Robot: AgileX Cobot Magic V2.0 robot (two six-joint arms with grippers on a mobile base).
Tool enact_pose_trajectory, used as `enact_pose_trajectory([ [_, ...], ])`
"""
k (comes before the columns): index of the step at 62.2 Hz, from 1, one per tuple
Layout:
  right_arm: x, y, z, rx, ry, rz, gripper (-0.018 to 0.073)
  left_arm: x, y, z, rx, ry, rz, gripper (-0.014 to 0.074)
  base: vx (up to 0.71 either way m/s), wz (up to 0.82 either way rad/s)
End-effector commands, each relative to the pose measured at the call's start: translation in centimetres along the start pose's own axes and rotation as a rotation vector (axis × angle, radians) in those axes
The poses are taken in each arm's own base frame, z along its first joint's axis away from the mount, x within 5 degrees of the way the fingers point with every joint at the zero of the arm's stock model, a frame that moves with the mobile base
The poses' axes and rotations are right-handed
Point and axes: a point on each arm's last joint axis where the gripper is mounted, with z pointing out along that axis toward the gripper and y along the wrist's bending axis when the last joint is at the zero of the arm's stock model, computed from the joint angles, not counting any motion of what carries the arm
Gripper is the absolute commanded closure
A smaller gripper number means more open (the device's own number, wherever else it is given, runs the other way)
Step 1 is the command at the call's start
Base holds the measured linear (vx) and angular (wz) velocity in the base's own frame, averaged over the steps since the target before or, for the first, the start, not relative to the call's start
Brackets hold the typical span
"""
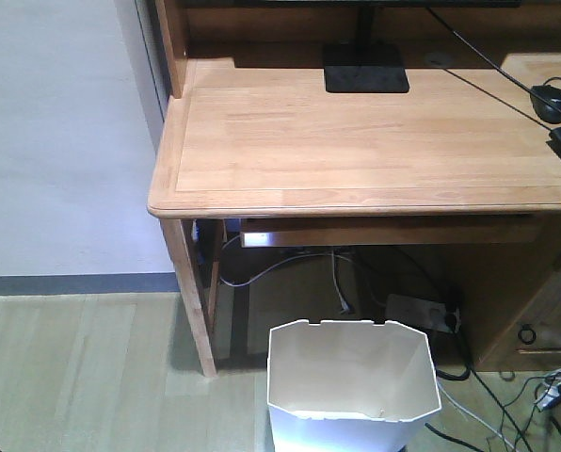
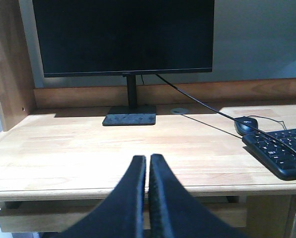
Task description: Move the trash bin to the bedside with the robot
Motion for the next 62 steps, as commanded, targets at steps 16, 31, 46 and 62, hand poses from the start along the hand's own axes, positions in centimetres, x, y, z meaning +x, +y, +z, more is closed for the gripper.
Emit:
enact_pose_trajectory([
  [16,-0.73,0.02,-0.12,-0.002,-0.088,-0.004,0.0568,-0.36,-0.04,-0.08,0.007,-0.077,-0.023,0.0603,0.0,0.0],
  [31,-0.73,0.02,-0.12,-0.002,-0.088,-0.004,0.0568,-0.36,-0.04,-0.08,0.007,-0.077,-0.023,0.0603,0.0,0.0],
  [46,-0.73,0.02,-0.12,-0.002,-0.088,-0.004,0.0568,-0.36,-0.04,-0.08,0.007,-0.077,-0.023,0.0603,0.0,0.0],
  [62,-0.73,0.02,-0.12,-0.002,-0.088,-0.004,0.0568,-0.36,-0.04,-0.08,0.007,-0.077,-0.023,0.0603,0.0,0.0],
])
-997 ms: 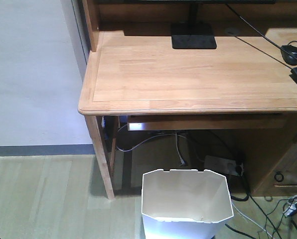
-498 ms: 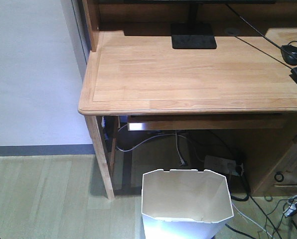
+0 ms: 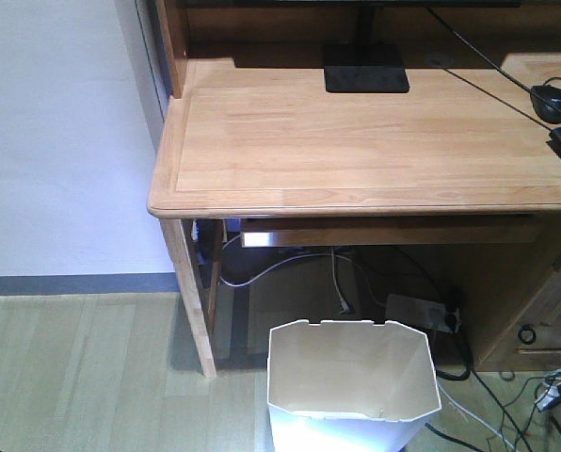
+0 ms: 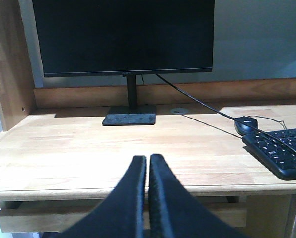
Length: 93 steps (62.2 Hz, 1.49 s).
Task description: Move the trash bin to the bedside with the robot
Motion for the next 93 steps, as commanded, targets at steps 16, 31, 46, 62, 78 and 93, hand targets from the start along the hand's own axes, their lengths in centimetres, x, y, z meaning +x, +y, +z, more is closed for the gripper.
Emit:
enact_pose_trajectory([
  [16,-2.1,0.1,-0.3,-0.005,-0.213,-0.026,0.0568,-0.4,0.0,-0.1,0.007,-0.077,-0.023,0.0603,0.0,0.0],
  [31,-5.9,0.2,-0.3,-0.005,-0.213,-0.026,0.0568,-0.4,0.0,-0.1,0.007,-0.077,-0.023,0.0603,0.0,0.0],
  [46,-9.9,0.4,2.0,0.0,-0.053,-0.069,0.0568,-0.4,0.0,-0.1,0.007,-0.077,-0.023,0.0603,0.0,0.0],
  [62,-10.5,0.4,4.5,0.0,0.116,-0.071,0.0568,-0.4,0.0,-0.1,0.007,-0.077,-0.023,0.0603,0.0,0.0],
  [78,-9.0,0.4,5.8,0.001,0.249,-0.055,0.0568,-0.4,0.0,-0.1,0.007,-0.077,-0.023,0.0603,0.0,0.0],
  [93,-8.1,0.3,6.6,0.001,0.333,-0.06,0.0532,-0.4,0.0,-0.1,0.007,-0.077,-0.023,0.0603,0.0,0.0],
])
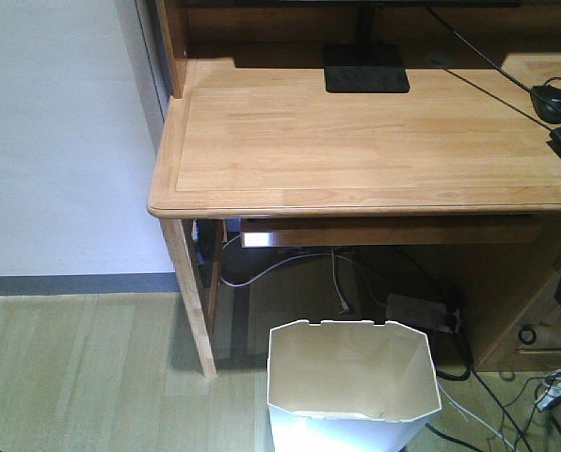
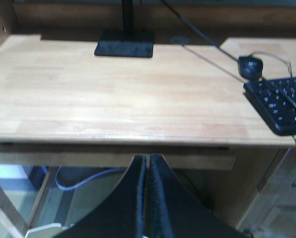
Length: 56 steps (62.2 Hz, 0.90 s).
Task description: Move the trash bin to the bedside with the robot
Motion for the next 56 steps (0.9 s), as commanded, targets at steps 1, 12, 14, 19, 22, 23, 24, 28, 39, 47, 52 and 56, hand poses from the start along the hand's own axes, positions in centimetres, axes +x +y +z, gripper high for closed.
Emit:
enact_pose_trajectory([
  [1,-1.36,-0.03,0.18,0.002,-0.066,-0.006,0.0526,-0.36,-0.04,-0.08,0.007,-0.077,-0.023,0.0603,0.0,0.0],
  [12,-1.11,-0.03,0.73,0.002,-0.027,-0.006,0.042,-0.36,-0.04,-0.08,0.007,-0.077,-0.023,0.0603,0.0,0.0],
  [14,-1.04,-0.03,0.78,0.001,-0.018,-0.006,0.0395,-0.36,-0.04,-0.08,0.007,-0.077,-0.023,0.0603,0.0,0.0],
  [19,-0.99,-0.02,0.81,0.001,-0.012,-0.006,0.0319,-0.36,-0.04,-0.08,0.007,-0.077,-0.023,0.0603,0.0,0.0],
  [22,-0.98,-0.02,0.81,0.001,-0.011,-0.006,0.0272,-0.36,-0.04,-0.08,0.007,-0.077,-0.023,0.0603,0.0,0.0],
  [23,-0.97,-0.02,0.81,0.001,-0.01,-0.006,0.0257,-0.36,-0.04,-0.08,0.007,-0.077,-0.023,0.0603,0.0,0.0],
  [24,-0.96,-0.02,0.81,0.001,-0.009,-0.006,0.0234,-0.36,-0.04,-0.08,0.007,-0.077,-0.023,0.0603,0.0,0.0],
  [28,-0.94,-0.02,0.82,0.001,-0.007,-0.006,0.0168,-0.36,-0.04,-0.08,0.007,-0.077,-0.023,0.0603,0.0,0.0],
  [39,-0.92,-0.02,0.82,0.001,-0.004,-0.006,0.0068,-0.36,-0.04,-0.08,0.007,-0.077,-0.023,0.0603,0.0,0.0],
  [47,-0.92,-0.02,0.82,0.001,-0.004,-0.006,0.0064,-0.36,-0.04,-0.08,0.007,-0.077,-0.023,0.0603,0.0,0.0],
  [52,-0.92,-0.02,0.82,0.001,-0.004,-0.006,0.0064,-0.36,-0.04,-0.08,0.007,-0.077,-0.023,0.0603,0.0,0.0],
  [56,-0.92,-0.02,0.82,0.001,-0.004,-0.006,0.0064,-0.36,-0.04,-0.08,0.007,-0.077,-0.023,0.0603,0.0,0.0],
])
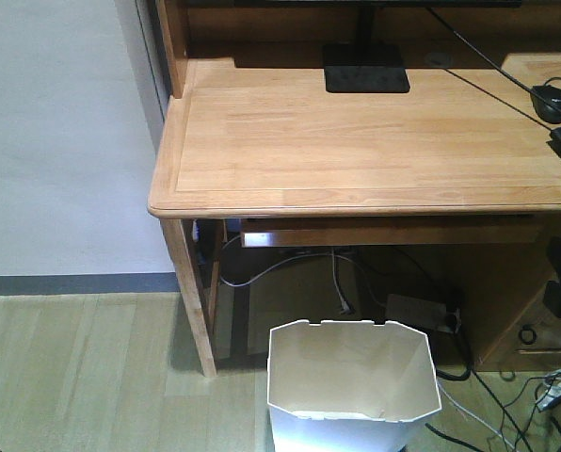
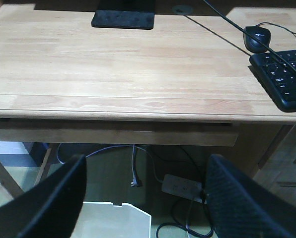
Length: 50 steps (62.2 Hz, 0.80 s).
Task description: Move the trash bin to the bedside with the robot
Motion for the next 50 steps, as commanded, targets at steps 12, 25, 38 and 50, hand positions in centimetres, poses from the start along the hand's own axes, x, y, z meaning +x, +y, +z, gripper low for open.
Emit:
enact_pose_trajectory([
  [12,-1.5,0.0,-0.2,-0.001,-0.085,0.013,0.0064,-0.4,0.0,-0.1,0.007,-0.077,-0.023,0.0603,0.0,0.0],
  [25,-1.4,0.0,0.3,-0.007,-0.041,0.024,0.0064,-0.4,0.0,-0.1,0.007,-0.077,-0.023,0.0603,0.0,0.0],
  [38,-2.7,0.0,2.5,-0.011,0.099,0.014,0.0064,-0.4,0.0,-0.1,0.007,-0.077,-0.023,0.0603,0.0,0.0],
  [50,-2.6,0.1,6.1,-0.015,0.298,0.016,0.0064,-0.4,0.0,-0.1,0.007,-0.077,-0.023,0.0603,0.0,0.0],
])
